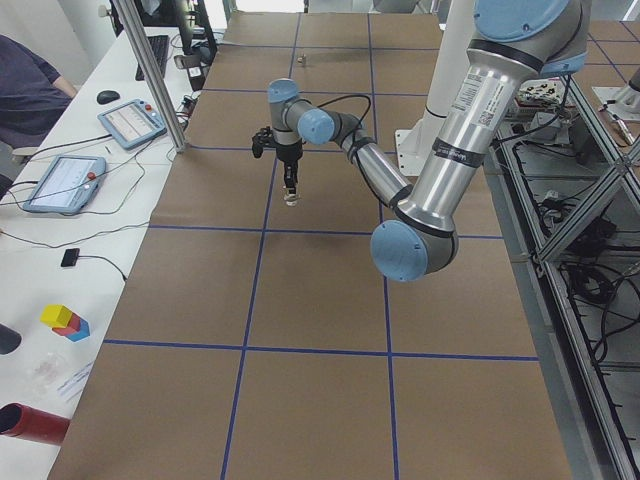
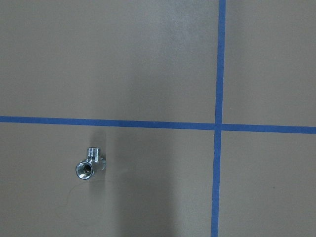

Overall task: Assemble PPR valve and pipe with both arms
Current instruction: 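Lift the valve with the left gripper and carry it toward the table center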

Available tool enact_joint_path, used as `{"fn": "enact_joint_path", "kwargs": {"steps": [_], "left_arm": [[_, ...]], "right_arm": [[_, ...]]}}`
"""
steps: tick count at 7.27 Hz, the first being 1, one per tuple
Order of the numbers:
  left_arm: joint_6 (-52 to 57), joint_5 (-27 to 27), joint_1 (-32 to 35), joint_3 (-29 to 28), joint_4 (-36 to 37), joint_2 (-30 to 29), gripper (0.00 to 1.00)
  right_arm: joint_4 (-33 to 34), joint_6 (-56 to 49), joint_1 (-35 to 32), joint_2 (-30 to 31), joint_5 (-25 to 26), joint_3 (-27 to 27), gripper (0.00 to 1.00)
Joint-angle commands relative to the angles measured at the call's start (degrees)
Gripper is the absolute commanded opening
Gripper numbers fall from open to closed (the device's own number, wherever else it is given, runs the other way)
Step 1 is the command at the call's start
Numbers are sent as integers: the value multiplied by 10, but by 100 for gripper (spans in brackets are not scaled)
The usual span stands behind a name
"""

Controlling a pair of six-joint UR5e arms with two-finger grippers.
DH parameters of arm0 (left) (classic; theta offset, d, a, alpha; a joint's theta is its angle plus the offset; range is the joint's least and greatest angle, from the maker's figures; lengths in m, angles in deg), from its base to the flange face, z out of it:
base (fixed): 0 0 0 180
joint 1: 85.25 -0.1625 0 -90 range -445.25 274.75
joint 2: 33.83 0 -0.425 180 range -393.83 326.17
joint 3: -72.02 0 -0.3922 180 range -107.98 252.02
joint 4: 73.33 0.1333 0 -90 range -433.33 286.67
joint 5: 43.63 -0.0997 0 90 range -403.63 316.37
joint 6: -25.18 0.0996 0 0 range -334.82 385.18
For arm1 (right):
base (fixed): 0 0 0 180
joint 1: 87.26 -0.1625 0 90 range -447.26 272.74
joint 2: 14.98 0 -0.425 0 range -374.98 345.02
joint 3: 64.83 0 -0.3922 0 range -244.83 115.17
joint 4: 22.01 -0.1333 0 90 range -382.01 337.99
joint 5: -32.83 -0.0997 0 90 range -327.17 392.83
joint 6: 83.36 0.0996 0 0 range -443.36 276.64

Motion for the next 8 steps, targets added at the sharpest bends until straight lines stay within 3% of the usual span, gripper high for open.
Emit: {"fn": "enact_joint_path", "kwargs": {"steps": [1,4,6,8], "left_arm": [[-71,1,-27,-87,11,-141,0],[-174,-3,-109,-259,-4,-321,0],[-198,-5,-115,-362,-134,-334,0],[-194,-7,-125,-395,-148,-344,0]], "right_arm": [[2,3,0,-19,4,1,99],[0,1,0,-2,30,0,99],[-21,4,2,1,57,0,99],[-22,4,4,2,55,-1,99]]}}
